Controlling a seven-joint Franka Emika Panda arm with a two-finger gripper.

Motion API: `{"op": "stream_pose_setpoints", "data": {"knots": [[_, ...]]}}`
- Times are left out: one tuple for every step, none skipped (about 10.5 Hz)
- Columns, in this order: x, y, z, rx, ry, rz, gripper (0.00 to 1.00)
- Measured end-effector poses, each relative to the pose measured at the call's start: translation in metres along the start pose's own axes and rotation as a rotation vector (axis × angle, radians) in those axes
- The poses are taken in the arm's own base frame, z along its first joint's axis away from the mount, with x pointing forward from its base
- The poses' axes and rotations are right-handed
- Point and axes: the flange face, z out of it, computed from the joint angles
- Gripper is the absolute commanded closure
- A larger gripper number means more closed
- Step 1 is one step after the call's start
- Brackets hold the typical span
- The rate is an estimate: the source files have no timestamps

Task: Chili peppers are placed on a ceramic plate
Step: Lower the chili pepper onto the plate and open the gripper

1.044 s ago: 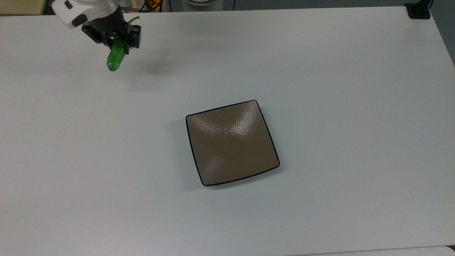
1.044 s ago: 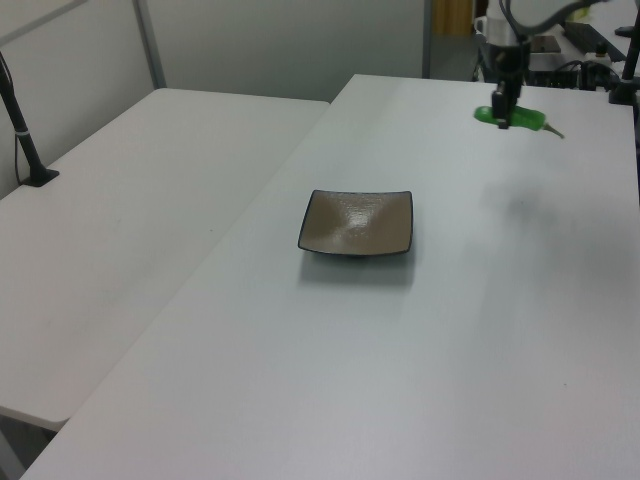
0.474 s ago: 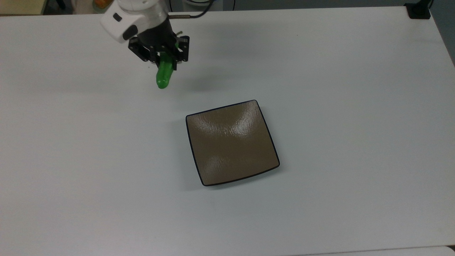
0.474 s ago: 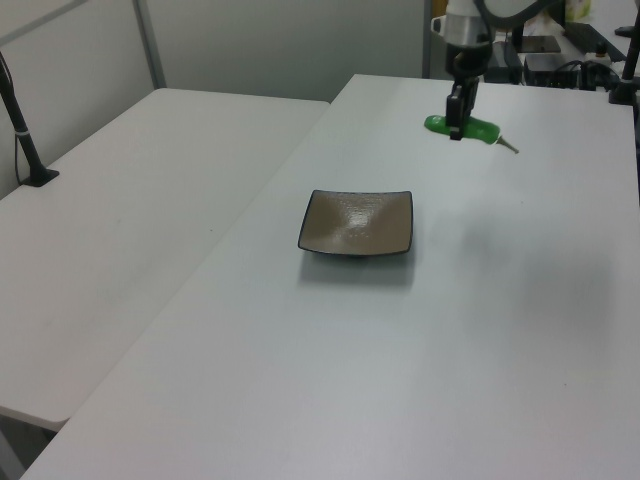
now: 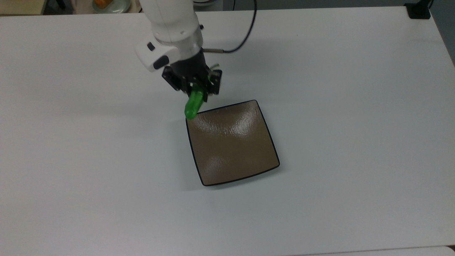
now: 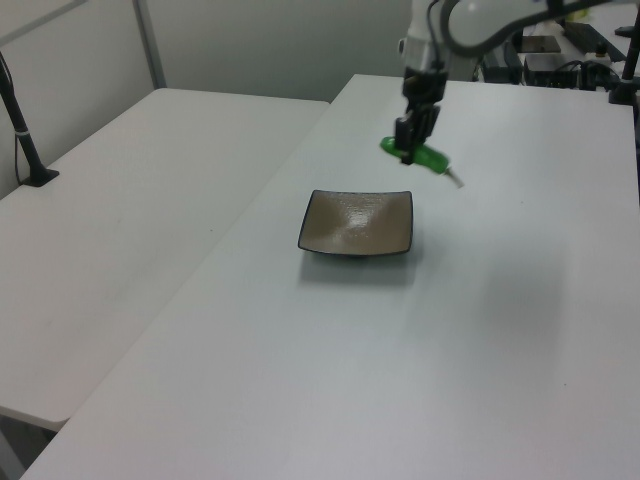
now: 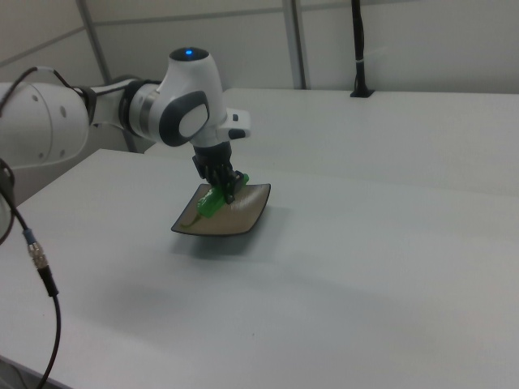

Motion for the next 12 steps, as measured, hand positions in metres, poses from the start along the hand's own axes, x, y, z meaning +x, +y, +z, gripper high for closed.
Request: {"op": "stream_pose_setpoints", "data": {"knots": [[0.006,-0.01,0.014,0.008,0.04,0.048,1.0],[0.011,-0.019,0.027,0.019,0.081,0.093,1.0],[0.015,-0.025,0.039,0.031,0.119,0.136,1.0],[0.019,-0.029,0.051,0.04,0.152,0.174,1.0],[0.022,-0.033,0.062,0.048,0.178,0.205,1.0],[0.024,-0.038,0.074,0.06,0.201,0.231,1.0],[0.024,-0.045,0.083,0.075,0.222,0.25,1.0],[0.024,-0.052,0.092,0.087,0.234,0.258,0.98],[0.023,-0.057,0.098,0.092,0.237,0.259,0.87],[0.023,-0.059,0.102,0.095,0.242,0.262,0.4],[0.023,-0.059,0.105,0.095,0.245,0.263,0.17],[0.024,-0.059,0.107,0.095,0.246,0.265,0.0]]}}
